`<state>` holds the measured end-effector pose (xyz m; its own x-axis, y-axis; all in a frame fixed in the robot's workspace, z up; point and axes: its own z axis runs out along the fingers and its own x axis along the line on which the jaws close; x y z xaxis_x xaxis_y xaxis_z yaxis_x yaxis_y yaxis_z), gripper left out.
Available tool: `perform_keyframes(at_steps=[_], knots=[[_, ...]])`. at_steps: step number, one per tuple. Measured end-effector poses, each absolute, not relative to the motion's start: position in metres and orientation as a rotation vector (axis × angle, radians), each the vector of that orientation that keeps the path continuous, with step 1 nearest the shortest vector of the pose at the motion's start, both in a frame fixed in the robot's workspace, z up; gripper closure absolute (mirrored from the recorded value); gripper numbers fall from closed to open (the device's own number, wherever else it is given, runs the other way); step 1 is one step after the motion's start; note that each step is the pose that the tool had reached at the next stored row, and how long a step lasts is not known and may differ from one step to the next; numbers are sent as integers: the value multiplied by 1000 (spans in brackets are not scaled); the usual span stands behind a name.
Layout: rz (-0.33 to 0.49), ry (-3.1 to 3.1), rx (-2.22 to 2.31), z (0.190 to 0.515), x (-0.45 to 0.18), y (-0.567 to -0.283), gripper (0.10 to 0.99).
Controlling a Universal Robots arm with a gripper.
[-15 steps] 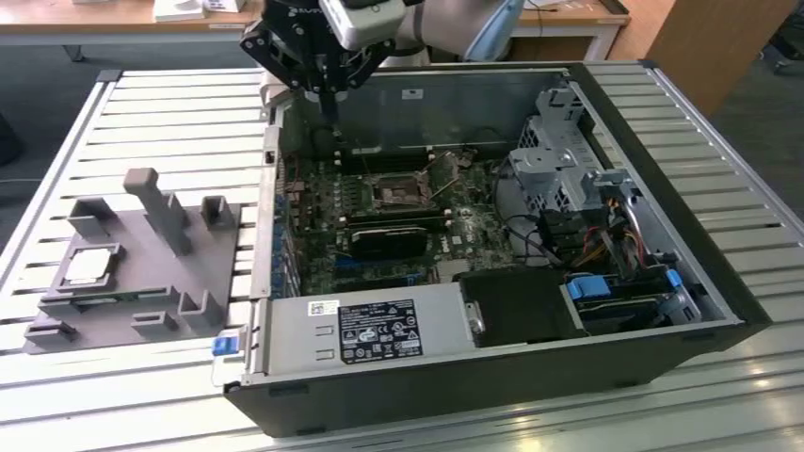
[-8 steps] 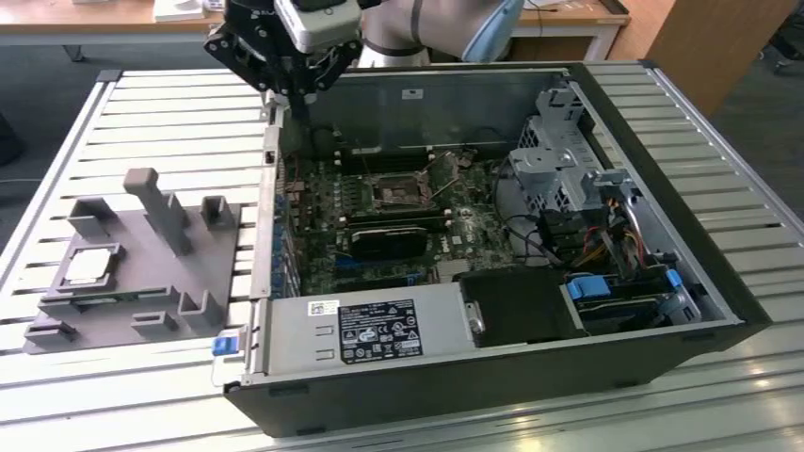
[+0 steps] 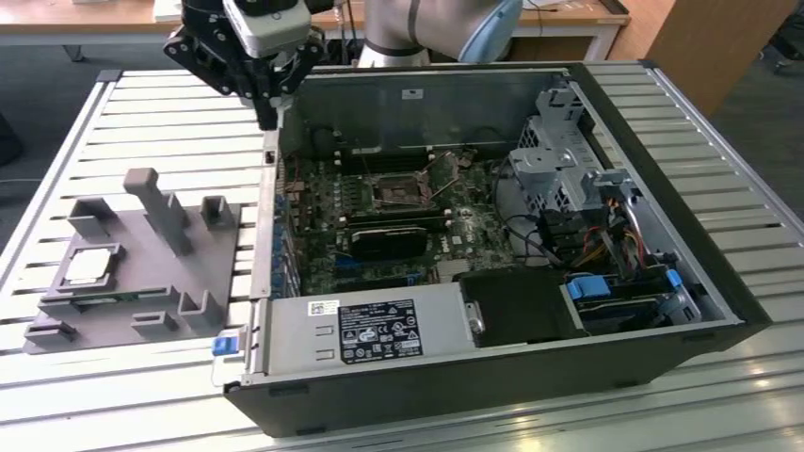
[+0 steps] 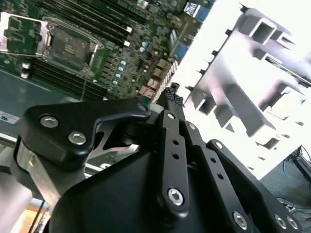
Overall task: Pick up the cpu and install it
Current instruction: 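Reach for the cpu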
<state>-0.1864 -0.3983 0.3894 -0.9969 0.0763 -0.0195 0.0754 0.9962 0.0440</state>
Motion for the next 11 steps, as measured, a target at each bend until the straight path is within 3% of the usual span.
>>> perform_keyframes(at_steps=[11], knots=[[67, 3124, 119, 386, -228, -397, 980]])
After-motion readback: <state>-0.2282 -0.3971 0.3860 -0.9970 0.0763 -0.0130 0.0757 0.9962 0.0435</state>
